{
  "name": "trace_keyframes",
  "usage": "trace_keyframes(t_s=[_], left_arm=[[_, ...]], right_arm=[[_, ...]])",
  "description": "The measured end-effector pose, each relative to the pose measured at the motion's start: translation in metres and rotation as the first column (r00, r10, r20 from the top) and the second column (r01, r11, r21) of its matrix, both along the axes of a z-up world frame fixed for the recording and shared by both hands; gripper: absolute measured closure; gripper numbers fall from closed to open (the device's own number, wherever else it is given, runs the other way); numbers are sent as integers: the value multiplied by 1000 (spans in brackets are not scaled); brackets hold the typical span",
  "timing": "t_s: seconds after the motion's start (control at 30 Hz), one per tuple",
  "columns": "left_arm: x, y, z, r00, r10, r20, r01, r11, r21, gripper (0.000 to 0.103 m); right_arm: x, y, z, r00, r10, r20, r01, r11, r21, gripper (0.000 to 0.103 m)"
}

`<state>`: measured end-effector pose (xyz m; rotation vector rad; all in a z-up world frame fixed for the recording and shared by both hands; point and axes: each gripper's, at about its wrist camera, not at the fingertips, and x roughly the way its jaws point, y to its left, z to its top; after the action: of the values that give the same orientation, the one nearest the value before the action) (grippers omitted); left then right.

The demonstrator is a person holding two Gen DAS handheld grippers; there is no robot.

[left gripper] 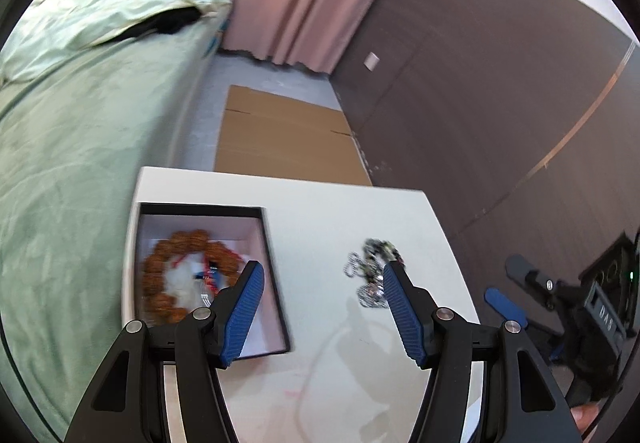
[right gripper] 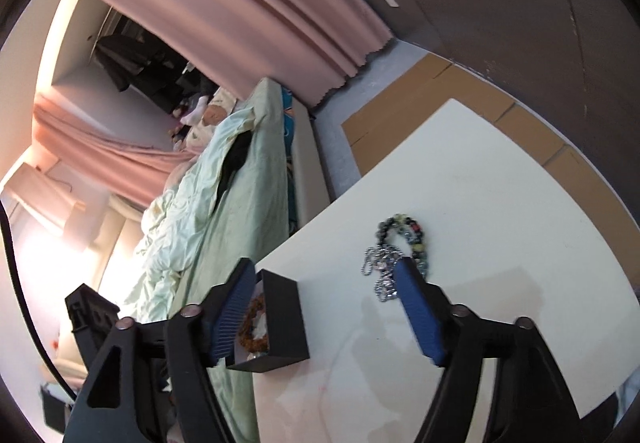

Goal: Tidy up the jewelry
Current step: 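Reach the left tool to the silver chain pendant and grasp it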

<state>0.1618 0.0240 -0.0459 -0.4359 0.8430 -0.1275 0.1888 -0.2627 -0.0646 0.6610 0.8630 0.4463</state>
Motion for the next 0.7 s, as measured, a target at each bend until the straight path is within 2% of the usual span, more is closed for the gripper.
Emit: trace_keyframes(t_s=[0.13, 0.33, 0.43, 0.53, 0.7], left_arm=[[5, -23, -1, 998, -57, 4, 57, 998, 15, 40], [20, -58, -11, 989, -142, -34, 144, 988, 55, 42], [31, -69, -21, 984, -158, -82, 162, 986, 37, 48], [44, -75, -30, 979, -157, -129, 162, 986, 28, 58], [59, -87, -42, 974, -137, -181, 147, 988, 41, 59]], right_arm=[[3, -15, -5, 999, -35, -30, 36, 999, 20, 26], [14, -33, -24, 986, -74, -147, 78, 997, 27, 26], [17, -39, -29, 980, -80, -180, 80, 997, -11, 26], [19, -43, -37, 973, -66, -221, 69, 998, 3, 26], [21, -58, -49, 959, -65, -277, 82, 995, 49, 26]])
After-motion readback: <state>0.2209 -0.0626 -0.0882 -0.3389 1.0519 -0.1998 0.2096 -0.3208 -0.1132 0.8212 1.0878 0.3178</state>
